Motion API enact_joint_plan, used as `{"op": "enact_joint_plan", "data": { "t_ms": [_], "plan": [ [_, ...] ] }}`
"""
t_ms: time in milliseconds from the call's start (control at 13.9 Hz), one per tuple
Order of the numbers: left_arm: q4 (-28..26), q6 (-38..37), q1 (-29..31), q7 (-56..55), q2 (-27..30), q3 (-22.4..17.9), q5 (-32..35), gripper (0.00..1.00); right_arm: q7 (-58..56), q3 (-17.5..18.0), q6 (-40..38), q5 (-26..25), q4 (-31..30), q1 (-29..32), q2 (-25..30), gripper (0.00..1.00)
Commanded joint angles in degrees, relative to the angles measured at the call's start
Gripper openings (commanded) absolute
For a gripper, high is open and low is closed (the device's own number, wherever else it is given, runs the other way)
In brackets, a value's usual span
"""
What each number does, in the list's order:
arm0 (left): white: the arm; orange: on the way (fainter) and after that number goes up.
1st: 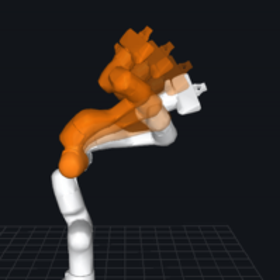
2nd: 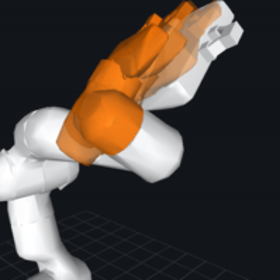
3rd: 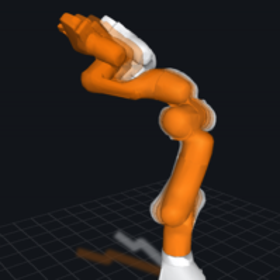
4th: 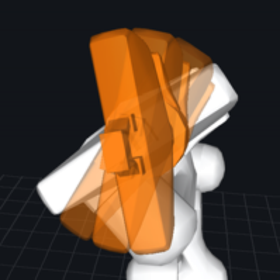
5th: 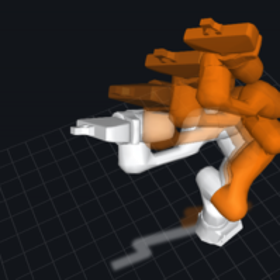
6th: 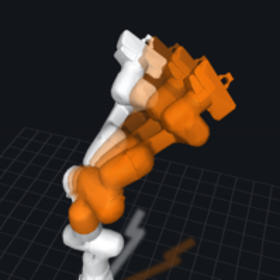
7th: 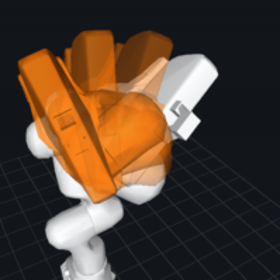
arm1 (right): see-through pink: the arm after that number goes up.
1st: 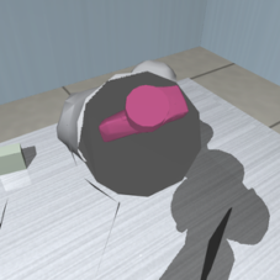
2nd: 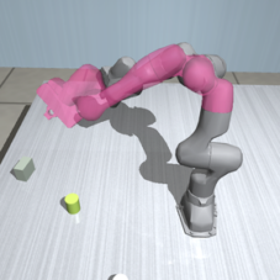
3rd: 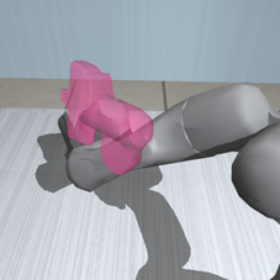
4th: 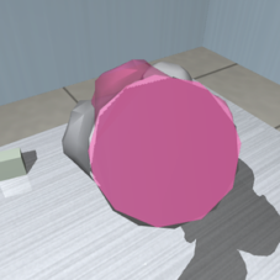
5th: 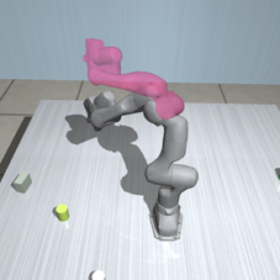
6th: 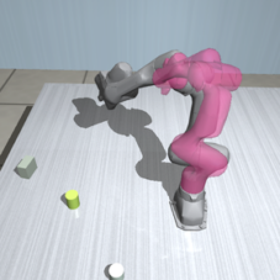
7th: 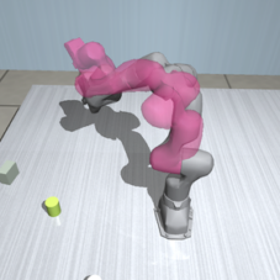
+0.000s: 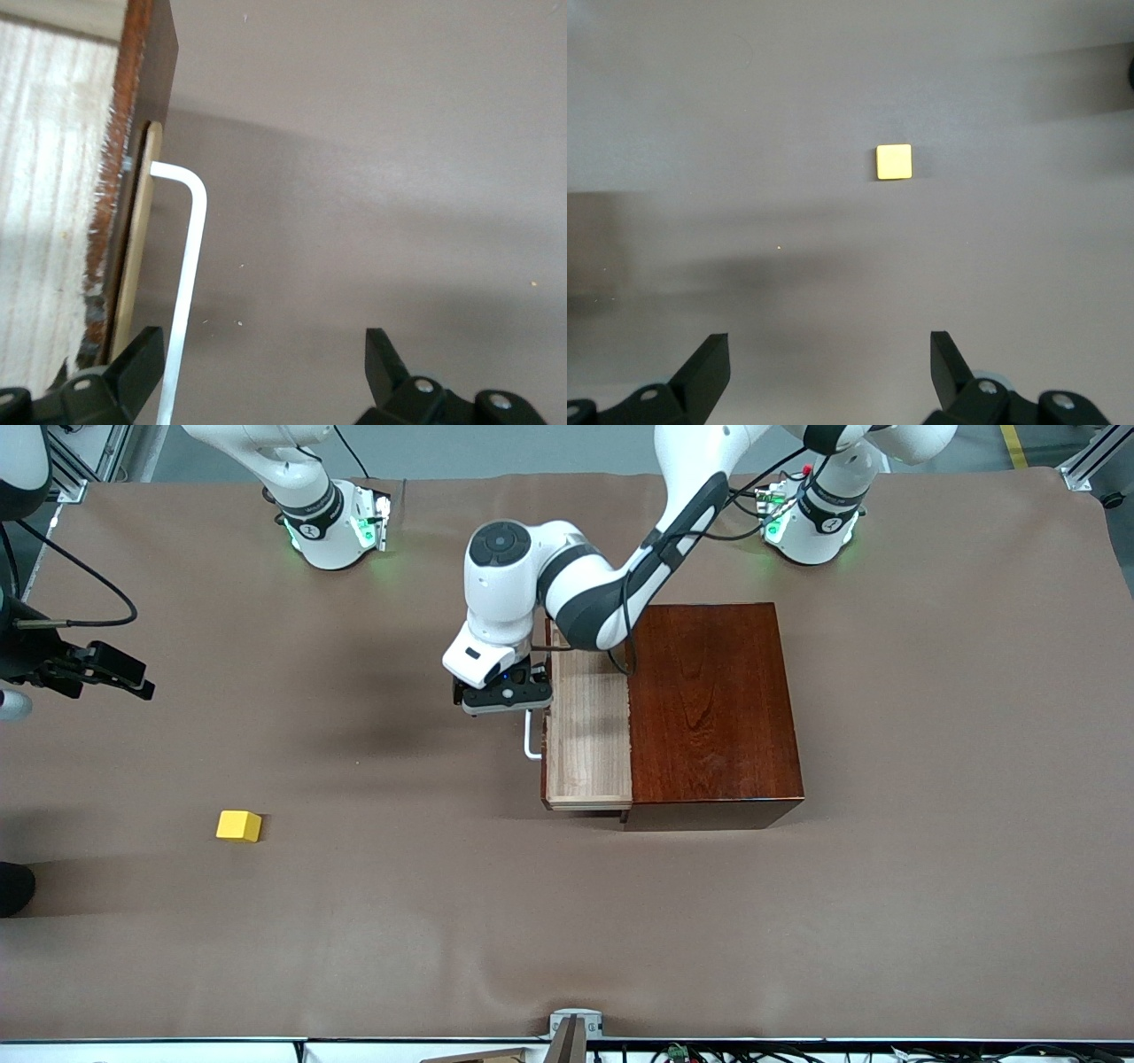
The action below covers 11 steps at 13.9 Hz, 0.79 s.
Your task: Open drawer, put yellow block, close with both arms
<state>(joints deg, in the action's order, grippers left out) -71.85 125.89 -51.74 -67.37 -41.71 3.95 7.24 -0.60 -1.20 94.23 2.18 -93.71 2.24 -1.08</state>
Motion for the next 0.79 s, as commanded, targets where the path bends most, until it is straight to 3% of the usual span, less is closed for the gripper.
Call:
{"op": "enact_joint_plan", "data": {
  "t_ms": [0,505,721],
  "plan": [
    [-0.05,-1.7,0.24,-0.04,3.2,-0.18,0.06,1.0,0.16,0.24,-0.28,-0.86,-0.6,0.13,0.82,1.0],
    [-1.19,-10.21,12.96,1.27,12.78,-0.18,0.15,1.0,-0.45,-0.11,3.84,-1.21,0.2,0.83,-2.24,1.0],
    [-1.45,-14.95,20.43,9.33,15.59,0.0,0.06,1.0,-11.58,-0.29,4.29,-6.3,0.46,2.32,-4.97,1.0]
  ]
}}
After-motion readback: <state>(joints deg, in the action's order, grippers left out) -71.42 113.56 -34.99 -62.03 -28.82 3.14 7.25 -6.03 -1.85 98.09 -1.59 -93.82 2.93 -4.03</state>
